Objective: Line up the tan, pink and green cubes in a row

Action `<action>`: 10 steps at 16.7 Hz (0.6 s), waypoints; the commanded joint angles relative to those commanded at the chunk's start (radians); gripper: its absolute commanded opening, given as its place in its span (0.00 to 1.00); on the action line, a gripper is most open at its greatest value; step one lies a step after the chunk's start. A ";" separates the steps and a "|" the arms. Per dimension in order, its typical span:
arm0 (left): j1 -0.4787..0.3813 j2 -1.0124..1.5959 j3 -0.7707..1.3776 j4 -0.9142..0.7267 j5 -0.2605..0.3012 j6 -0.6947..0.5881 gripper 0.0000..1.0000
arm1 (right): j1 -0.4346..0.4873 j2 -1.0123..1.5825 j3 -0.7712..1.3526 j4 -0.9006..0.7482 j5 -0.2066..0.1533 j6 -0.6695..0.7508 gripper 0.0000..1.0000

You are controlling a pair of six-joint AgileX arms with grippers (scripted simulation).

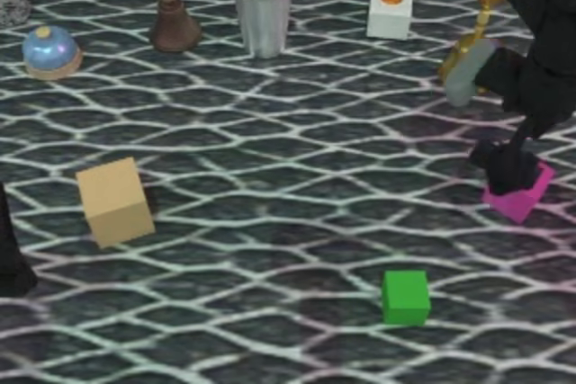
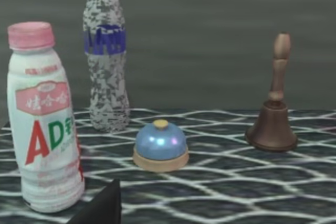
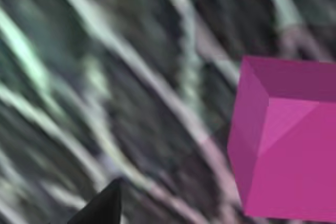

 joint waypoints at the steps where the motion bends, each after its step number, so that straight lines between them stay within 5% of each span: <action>1: 0.000 0.000 0.000 0.000 0.000 0.000 1.00 | -0.027 0.012 0.017 -0.002 0.001 0.014 1.00; 10: 0.000 0.000 0.000 0.000 0.000 0.000 1.00 | -0.049 0.046 -0.019 0.070 0.003 0.029 1.00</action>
